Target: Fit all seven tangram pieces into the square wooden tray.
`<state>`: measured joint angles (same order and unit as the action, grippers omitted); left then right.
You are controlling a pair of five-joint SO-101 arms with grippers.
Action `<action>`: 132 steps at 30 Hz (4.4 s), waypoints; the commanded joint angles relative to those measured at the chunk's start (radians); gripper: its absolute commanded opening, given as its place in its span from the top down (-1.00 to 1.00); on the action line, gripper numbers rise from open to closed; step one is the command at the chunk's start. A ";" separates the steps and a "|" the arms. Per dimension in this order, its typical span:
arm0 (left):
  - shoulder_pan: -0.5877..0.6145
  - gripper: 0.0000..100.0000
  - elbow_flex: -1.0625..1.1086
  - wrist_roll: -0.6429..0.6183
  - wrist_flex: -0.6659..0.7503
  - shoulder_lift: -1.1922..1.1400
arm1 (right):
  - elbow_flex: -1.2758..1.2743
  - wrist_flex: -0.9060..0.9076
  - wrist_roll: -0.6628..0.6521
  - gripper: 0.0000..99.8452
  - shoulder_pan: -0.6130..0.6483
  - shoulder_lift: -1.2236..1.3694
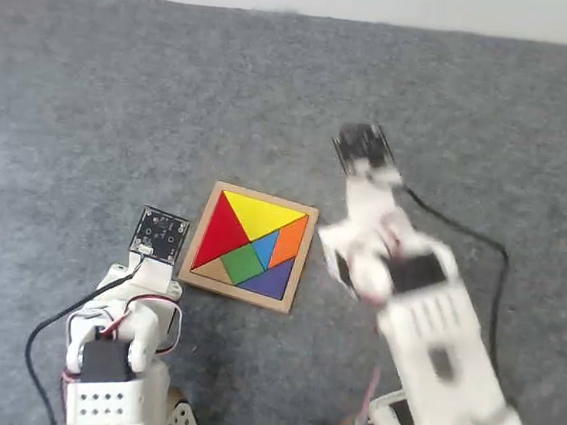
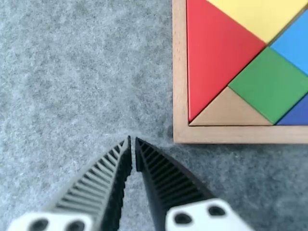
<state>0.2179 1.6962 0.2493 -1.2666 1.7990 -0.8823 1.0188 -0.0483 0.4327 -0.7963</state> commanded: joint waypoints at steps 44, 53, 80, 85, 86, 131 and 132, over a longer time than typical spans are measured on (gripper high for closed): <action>0.000 0.97 -0.013 0.006 -0.003 0.020 | -0.802 0.283 -0.468 0.98 -0.252 -0.977; 0.000 0.97 -0.013 0.006 -0.003 0.020 | -0.802 0.283 -0.468 0.98 -0.252 -0.977; 0.002 0.97 -0.013 0.006 -0.003 0.020 | -0.802 0.283 -0.468 0.98 -0.252 -0.977; 0.002 0.97 -0.013 0.006 -0.003 0.020 | -0.802 0.283 -0.468 0.98 -0.252 -0.977; 0.002 0.97 -0.013 0.006 -0.003 0.020 | -0.802 0.283 -0.468 0.98 -0.252 -0.977; 0.002 0.97 -0.013 0.006 -0.003 0.020 | -0.802 0.283 -0.468 0.98 -0.252 -0.977; 0.002 0.97 -0.013 0.006 -0.003 0.020 | -0.802 0.283 -0.468 0.98 -0.252 -0.977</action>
<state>0.2179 1.6962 0.2493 -1.2666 1.7990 -1.6663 1.2950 -0.5056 0.1872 -1.7645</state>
